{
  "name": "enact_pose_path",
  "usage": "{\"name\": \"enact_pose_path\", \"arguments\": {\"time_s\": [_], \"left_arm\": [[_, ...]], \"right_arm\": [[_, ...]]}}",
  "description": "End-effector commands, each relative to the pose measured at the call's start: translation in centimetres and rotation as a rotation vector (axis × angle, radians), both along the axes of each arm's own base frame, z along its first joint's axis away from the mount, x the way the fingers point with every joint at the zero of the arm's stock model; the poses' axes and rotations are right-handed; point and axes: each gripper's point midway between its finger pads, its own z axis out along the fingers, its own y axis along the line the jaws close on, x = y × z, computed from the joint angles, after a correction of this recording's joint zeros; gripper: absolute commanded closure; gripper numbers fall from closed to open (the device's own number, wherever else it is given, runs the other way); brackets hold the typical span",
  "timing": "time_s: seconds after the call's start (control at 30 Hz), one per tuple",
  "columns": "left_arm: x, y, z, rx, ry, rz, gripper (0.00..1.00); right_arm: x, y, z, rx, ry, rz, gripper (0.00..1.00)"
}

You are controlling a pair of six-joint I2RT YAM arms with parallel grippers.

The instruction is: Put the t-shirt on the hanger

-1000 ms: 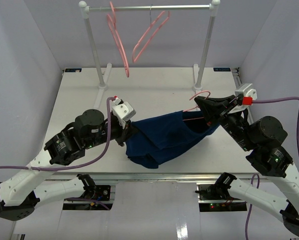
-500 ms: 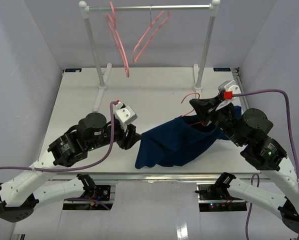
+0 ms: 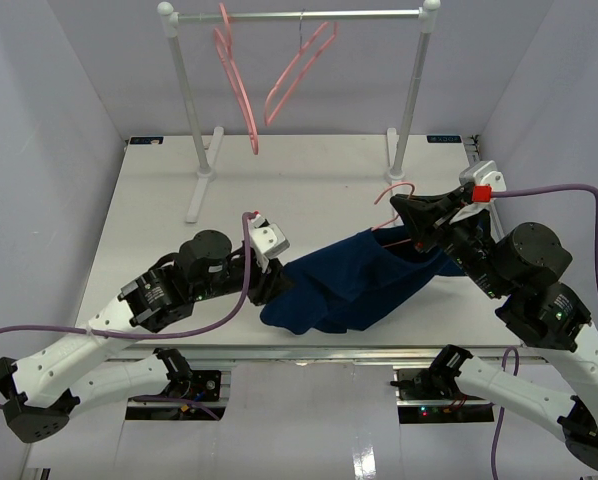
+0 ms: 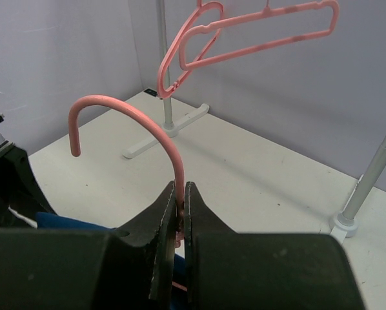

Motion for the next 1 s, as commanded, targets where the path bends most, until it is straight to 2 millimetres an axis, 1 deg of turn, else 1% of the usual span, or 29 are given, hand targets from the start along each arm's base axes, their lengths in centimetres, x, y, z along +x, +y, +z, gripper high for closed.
{"name": "enact_pose_path", "arguments": {"time_s": [0.0,0.1,0.2,0.23,0.3,0.37,0.47,0.5,0.6,0.67,0.73,0.77,0.87,0.97], "left_arm": [[0.2,-0.3,0.6,-0.025,-0.023,-0.005,0.99],[0.0,0.0,2.1,-0.043,-0.032,-0.003,1.0],[0.1,0.9,6.6,-0.12,-0.079,0.036,1.0],[0.1,1.2,7.4,-0.132,-0.087,0.048,1.0],[0.0,1.6,8.5,-0.144,-0.091,0.061,1.0],[-0.1,1.9,9.1,-0.142,-0.089,0.066,1.0],[0.5,2.5,9.8,-0.13,-0.101,0.111,1.0],[0.9,2.9,10.1,-0.128,-0.111,0.138,1.0],[2.9,4.6,11.5,-0.134,-0.164,0.285,1.0],[4.1,5.3,12.4,-0.142,-0.192,0.359,1.0],[5.0,5.6,12.7,-0.127,-0.207,0.413,1.0],[5.4,5.4,12.5,-0.102,-0.207,0.42,1.0],[6.6,5.7,11.4,-0.025,-0.207,0.476,1.0],[7.5,5.9,10.3,0.028,-0.222,0.508,1.0]], "right_arm": [[-0.4,-1.1,3.4,0.08,-0.077,-0.022,0.92],[0.1,-1.4,2.1,0.048,-0.068,-0.052,0.92],[0.8,-1.6,0.3,0.014,-0.053,-0.089,0.92],[1.0,-1.6,-0.3,0.002,-0.045,-0.098,0.92],[1.3,-1.6,-1.2,-0.013,-0.034,-0.111,0.92],[1.5,-1.7,-1.5,-0.021,-0.03,-0.123,0.92],[1.3,-1.6,-1.8,-0.025,-0.026,-0.112,0.92],[1.1,-1.4,-1.9,-0.027,-0.027,-0.096,0.92],[-0.1,-0.4,-2.3,-0.049,-0.029,-0.001,0.92],[-0.8,0.1,-2.6,-0.067,-0.024,0.045,0.92],[-1.6,0.4,-2.7,-0.075,-0.023,0.091,0.92],[-2.0,0.3,-2.5,-0.067,-0.032,0.103,0.92],[-3.3,0.0,-1.4,-0.048,-0.058,0.151,0.92],[-5.1,0.4,0.0,-0.047,-0.075,0.237,0.92]]}}
